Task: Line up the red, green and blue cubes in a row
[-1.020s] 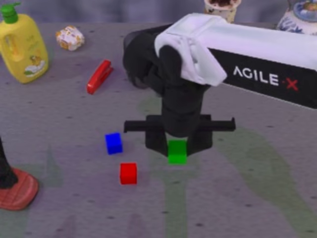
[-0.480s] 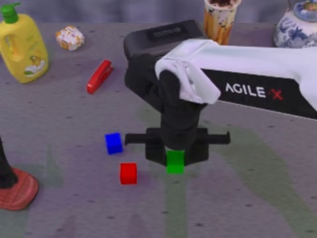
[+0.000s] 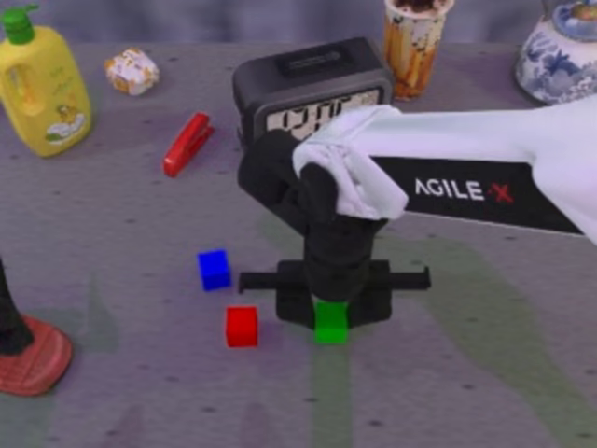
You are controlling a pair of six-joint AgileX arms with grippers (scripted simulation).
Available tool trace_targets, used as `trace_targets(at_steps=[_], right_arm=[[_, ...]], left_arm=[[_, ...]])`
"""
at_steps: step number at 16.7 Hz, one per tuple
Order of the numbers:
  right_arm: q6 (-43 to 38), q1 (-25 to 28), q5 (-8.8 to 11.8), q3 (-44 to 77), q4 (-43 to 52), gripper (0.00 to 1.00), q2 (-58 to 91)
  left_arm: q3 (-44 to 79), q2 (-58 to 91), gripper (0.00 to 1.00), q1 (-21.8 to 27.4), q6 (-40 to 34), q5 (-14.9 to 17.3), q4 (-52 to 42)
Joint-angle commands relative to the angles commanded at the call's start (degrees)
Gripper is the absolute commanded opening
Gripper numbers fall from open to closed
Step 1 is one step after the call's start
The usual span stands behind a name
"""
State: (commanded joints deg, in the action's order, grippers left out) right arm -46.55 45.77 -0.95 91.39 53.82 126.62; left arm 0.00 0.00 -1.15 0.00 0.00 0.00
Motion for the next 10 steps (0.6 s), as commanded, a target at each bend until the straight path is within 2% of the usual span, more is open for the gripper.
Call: trace_targets(at_steps=[10], right_arm=[[0.00,0.00,0.00,0.00,0.00,0.83,0.00]], left_arm=[[0.00,0.00,1.00,0.00,0.00,0.00,0.00]])
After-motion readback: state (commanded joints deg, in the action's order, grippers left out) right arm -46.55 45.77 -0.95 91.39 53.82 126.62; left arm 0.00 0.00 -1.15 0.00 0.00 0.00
